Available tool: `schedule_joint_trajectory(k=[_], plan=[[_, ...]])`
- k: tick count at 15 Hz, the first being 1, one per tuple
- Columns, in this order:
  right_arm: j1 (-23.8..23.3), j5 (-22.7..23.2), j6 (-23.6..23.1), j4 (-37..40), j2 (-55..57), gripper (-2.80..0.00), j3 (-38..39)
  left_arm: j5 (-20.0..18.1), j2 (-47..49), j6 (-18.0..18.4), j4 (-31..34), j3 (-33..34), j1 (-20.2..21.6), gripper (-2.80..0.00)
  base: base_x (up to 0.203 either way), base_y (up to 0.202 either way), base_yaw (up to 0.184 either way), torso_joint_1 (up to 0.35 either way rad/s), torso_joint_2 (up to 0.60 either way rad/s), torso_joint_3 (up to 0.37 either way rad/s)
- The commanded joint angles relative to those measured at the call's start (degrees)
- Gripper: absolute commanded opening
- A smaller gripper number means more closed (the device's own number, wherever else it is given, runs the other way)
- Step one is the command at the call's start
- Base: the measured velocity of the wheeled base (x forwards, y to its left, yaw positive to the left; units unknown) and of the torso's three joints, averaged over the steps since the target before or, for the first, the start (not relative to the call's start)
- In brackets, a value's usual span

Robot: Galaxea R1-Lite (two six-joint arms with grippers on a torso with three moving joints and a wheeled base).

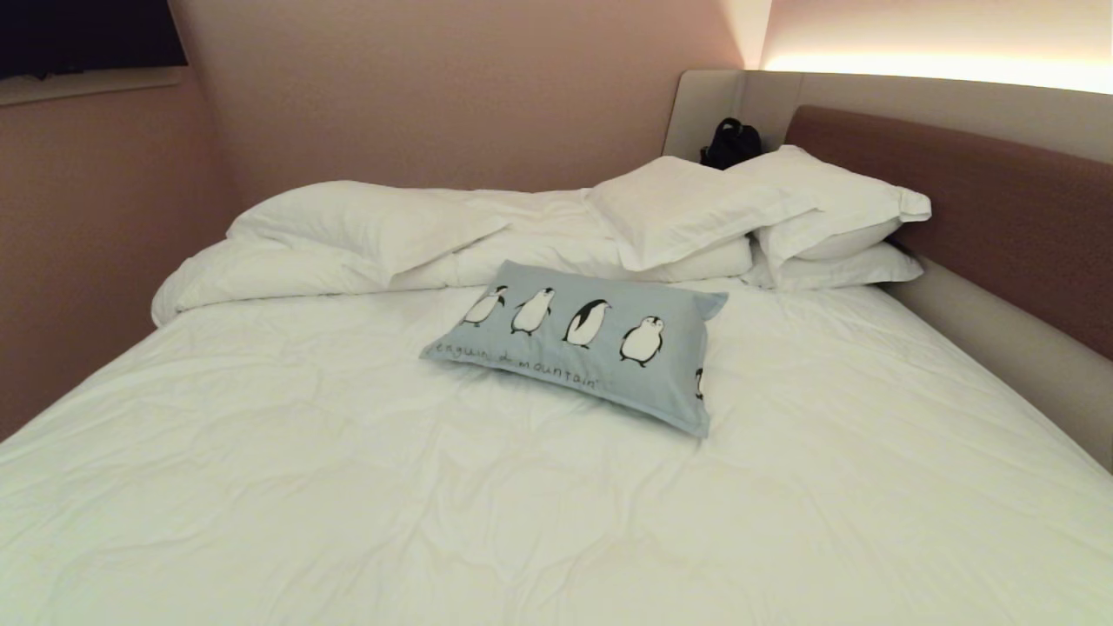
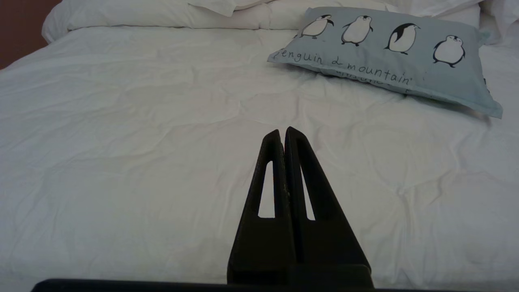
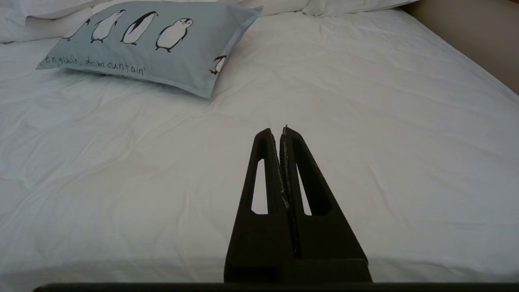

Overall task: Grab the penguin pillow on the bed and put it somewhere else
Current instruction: Pick up the pillow

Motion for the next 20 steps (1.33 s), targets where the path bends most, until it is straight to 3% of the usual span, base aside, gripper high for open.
schedule_joint_trajectory(k=[1,12,16,20], plan=[[0.03,0.01,0.04,-0.01,-0.02,-2.8,0.0,0.02,-0.02,-0.04,-0.03,0.0,0.01,-2.8,0.0,0.0,0.0,0.0,0.0,0.0],[0.03,0.11,-1.48,2.05,-0.02,-2.8,-1.68,0.04,-0.02,-0.04,-0.03,0.0,0.01,-2.8,0.0,0.0,0.0,0.0,0.0,0.0],[0.03,8.43,-1.47,14.3,5.01,-2.8,-15.24,0.04,-0.02,-0.04,-0.03,0.0,0.01,-2.8,0.0,0.0,0.0,0.0,0.0,0.0],[0.16,13.44,3.2,9.05,26.75,-2.8,-18.96,-0.05,-0.02,-0.04,-0.03,0.0,0.01,-2.8,0.0,0.0,0.0,0.0,0.0,0.0]])
